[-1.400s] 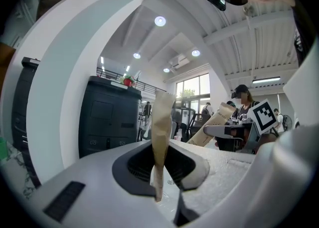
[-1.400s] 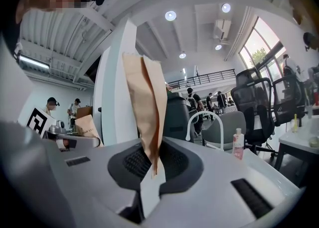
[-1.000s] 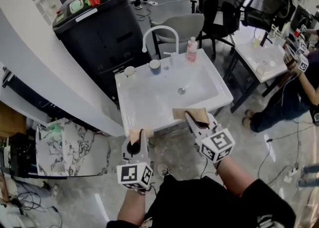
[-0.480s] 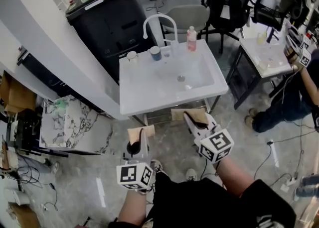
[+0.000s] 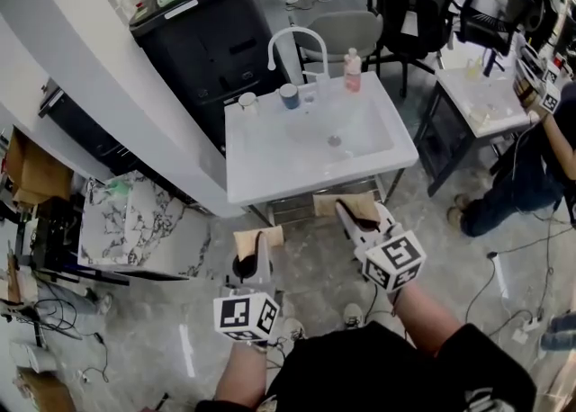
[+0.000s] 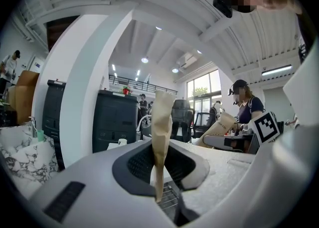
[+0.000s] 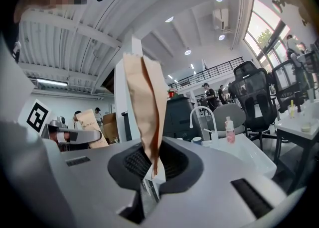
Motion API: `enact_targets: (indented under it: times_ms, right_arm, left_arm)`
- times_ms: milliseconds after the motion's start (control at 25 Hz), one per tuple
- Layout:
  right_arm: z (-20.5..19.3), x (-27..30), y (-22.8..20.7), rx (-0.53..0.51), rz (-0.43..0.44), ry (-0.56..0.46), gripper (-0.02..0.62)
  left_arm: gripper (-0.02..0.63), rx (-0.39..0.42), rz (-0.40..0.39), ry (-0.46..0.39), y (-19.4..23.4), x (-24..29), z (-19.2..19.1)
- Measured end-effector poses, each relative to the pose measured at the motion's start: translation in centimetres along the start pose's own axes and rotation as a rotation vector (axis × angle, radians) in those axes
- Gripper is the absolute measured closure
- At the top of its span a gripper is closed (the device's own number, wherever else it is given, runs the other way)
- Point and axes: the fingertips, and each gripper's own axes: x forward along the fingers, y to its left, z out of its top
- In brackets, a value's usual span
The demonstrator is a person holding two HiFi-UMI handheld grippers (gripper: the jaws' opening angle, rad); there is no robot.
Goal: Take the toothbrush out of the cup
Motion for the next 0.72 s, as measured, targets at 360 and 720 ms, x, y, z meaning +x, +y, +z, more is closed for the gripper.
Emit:
enact_targets:
  times_ms: [360,720]
  right_arm:
    - [-0.2,1.5,5.7,-0.024,-0.053,0.002,0.57]
    - [0.0,1.0,8.8,-0.033,-0.12,-0.015,0.57]
  left_arm:
    - [0.568,-0.014,-0.073,-0.014,4.5,-2.5,0.9]
    - [0.568,-0.018,-0.129,-0.028,6.8,-4.5,1.6]
